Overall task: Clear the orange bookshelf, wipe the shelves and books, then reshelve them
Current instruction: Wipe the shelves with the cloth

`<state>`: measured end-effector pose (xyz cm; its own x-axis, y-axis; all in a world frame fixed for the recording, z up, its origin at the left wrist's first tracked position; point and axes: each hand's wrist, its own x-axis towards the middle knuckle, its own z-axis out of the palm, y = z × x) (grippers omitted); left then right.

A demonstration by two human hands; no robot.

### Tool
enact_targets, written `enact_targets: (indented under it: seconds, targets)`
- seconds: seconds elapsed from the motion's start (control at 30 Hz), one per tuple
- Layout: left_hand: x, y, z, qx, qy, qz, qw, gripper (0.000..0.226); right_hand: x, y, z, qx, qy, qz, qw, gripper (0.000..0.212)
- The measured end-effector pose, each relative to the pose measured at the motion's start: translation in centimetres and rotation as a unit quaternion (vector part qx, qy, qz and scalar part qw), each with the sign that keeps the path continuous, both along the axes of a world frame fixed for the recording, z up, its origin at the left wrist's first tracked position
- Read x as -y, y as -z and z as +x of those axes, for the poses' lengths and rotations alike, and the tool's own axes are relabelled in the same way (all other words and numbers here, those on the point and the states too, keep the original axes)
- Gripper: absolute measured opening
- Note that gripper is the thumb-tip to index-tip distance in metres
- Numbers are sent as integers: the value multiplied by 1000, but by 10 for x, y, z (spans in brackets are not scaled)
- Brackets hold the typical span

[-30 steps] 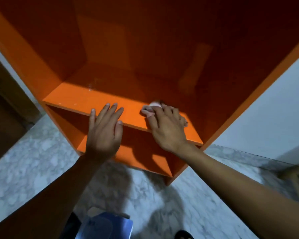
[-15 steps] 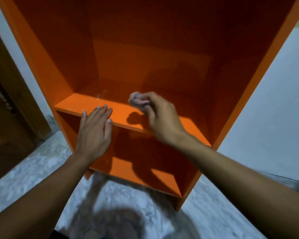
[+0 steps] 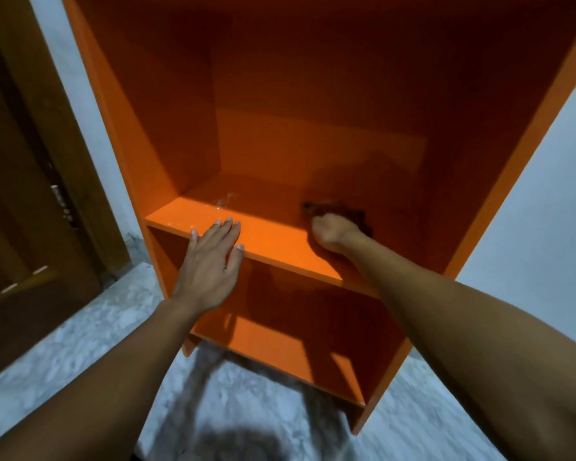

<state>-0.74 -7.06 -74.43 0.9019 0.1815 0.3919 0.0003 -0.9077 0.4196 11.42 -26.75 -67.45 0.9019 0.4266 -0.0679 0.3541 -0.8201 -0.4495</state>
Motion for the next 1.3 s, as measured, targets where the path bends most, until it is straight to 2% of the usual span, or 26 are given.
enact_targets:
  seconds: [0.03,0.13,0.23,0.3,0.37,0.43,0.53,0.63,0.67,0.7,0.77,0.87,0.93,1.07,1.17,1.23,1.3]
  targets:
    - [-1,-1,0,-1,0,-13,1000,53,-5,1,-10,28,-20,-30,999,46]
    - [-9,-4,-4,-10,-21,-44,999,50,-19,12,-51,138,-78,-33,987,40]
    - [-19,-6,-9,-51,-43,-11,998,52,-17,29,-77,227,-153,-41,961,43]
    - [-26,-9,-11,-78,-51,-2,996,53,-16,32,-84,262,-208,4,942,51]
    - [-32,-12,-12,-95,-55,3,994,54,-22,30,-82,233,-242,87,938,47]
    - [-38,-14,-12,-108,-55,15,992,55,-30,25,-71,231,-208,175,934,38]
    - [-42,-15,-13,-111,-53,31,992,58,-36,10,-26,224,-84,262,935,39]
    - [-43,-12,-15,-102,-47,35,993,61,-30,8,35,91,24,302,949,60]
    - [-43,-11,-16,-99,-46,35,993,63,-30,11,53,69,43,292,953,61]
    - [-42,-10,-16,-97,-45,35,994,64,-30,13,63,74,50,237,967,60]
    - [-41,-10,-16,-92,-46,36,994,66,-37,19,76,85,60,78,992,53]
    - [-40,-12,-16,-94,-46,36,994,68,-62,17,77,107,0,-24,994,45]
    - [-40,-11,-17,-96,-44,38,994,71,-78,16,70,109,-48,-28,993,39]
    - [-43,-13,-22,-89,-21,12,996,77,-100,21,35,122,-210,-52,969,44]
    - [-51,-13,-28,-66,-6,-36,997,75,-95,23,2,152,-256,-31,954,44]
    - [-61,-11,-31,-50,-32,-71,996,72,-88,27,-19,161,-248,1,955,41]
    - [-70,-9,-35,-39,-68,-89,993,69,-84,26,-37,175,-297,37,938,36]
